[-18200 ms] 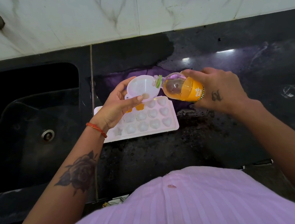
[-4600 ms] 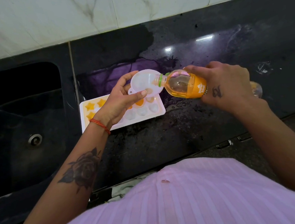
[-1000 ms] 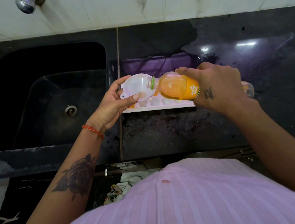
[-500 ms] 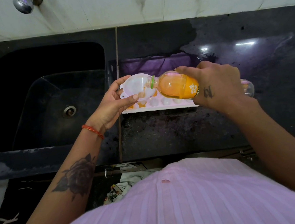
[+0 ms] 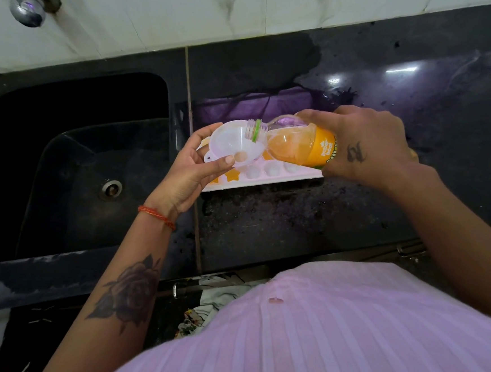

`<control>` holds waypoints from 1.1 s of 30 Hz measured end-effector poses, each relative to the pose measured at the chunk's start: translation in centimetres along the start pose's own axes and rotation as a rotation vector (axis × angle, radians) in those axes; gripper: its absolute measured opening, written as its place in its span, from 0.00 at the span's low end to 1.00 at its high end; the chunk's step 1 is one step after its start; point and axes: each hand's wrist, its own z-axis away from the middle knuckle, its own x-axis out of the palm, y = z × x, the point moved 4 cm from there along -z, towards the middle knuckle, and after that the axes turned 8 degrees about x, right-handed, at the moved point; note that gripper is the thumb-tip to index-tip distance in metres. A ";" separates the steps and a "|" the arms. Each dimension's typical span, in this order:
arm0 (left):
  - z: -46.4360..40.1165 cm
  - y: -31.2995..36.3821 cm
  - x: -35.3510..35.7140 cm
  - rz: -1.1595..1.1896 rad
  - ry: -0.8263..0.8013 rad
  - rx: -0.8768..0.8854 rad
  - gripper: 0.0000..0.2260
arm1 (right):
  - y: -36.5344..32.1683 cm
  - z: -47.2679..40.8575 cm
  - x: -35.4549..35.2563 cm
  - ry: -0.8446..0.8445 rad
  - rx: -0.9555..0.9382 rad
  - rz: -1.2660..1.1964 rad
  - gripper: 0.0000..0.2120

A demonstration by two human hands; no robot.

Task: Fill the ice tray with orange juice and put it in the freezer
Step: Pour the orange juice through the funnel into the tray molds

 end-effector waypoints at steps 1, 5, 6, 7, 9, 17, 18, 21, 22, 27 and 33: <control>-0.1 -0.1 0.2 0.000 -0.010 -0.004 0.28 | 0.2 0.1 0.0 -0.003 0.002 0.008 0.37; -0.5 -0.5 0.8 -0.008 -0.028 -0.020 0.29 | 0.9 0.4 -0.2 0.009 0.020 0.036 0.36; -0.6 -0.6 0.8 -0.011 -0.034 -0.023 0.29 | 1.0 0.5 -0.1 0.016 0.026 0.053 0.36; -0.6 -0.7 0.9 -0.016 -0.039 -0.025 0.29 | 1.1 0.5 -0.2 0.022 0.029 0.070 0.35; -0.7 -0.8 1.0 -0.021 -0.041 -0.032 0.29 | 1.1 0.6 -0.2 0.029 0.033 0.091 0.34; -1.0 -1.0 1.2 -0.008 -0.035 -0.043 0.29 | 1.1 0.4 -0.3 0.039 0.029 0.119 0.34; -1.0 -1.0 1.1 -0.006 -0.035 -0.043 0.29 | 1.1 0.4 -0.3 0.037 0.026 0.113 0.34; -1.0 -1.1 1.0 -0.007 -0.044 -0.035 0.28 | 1.1 0.5 -0.4 0.035 0.024 0.100 0.34; -1.1 -1.1 1.0 -0.006 -0.047 -0.035 0.28 | 1.1 0.5 -0.4 0.032 0.025 0.098 0.35; -1.1 -1.0 1.1 0.004 -0.048 -0.033 0.28 | 1.3 0.5 -0.5 0.012 0.042 0.041 0.34; -1.3 -0.5 1.5 0.003 -0.063 -0.016 0.28 | 1.5 0.9 -0.5 -0.028 0.072 -0.075 0.38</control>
